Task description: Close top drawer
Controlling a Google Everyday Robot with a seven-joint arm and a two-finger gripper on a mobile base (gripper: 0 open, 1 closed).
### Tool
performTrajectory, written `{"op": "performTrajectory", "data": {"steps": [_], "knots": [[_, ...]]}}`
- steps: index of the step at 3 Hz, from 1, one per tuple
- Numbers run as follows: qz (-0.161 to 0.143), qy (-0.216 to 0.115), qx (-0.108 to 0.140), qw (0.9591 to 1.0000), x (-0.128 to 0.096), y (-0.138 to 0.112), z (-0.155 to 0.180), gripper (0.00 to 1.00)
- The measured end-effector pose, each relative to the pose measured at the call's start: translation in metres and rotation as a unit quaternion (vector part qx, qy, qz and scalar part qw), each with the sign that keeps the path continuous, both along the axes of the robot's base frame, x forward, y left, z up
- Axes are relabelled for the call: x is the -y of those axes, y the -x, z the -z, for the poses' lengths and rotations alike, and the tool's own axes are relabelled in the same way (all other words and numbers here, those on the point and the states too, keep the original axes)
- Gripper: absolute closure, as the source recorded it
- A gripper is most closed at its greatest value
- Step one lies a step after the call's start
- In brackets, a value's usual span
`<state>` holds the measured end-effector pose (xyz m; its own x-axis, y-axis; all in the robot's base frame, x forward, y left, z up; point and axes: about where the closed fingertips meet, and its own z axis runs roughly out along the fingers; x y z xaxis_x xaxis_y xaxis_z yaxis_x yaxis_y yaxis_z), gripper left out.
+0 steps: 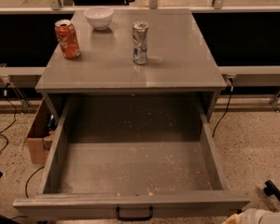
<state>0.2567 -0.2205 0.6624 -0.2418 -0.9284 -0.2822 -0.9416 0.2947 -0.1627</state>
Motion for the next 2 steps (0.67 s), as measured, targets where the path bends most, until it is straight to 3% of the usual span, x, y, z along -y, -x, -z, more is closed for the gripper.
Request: {"op": "performTrajectory", "data": {"steps": [2], "knots": [[-0.03,-0.092,0.003,0.9953,-0.05,-0.013,0.066,1.0]]}}
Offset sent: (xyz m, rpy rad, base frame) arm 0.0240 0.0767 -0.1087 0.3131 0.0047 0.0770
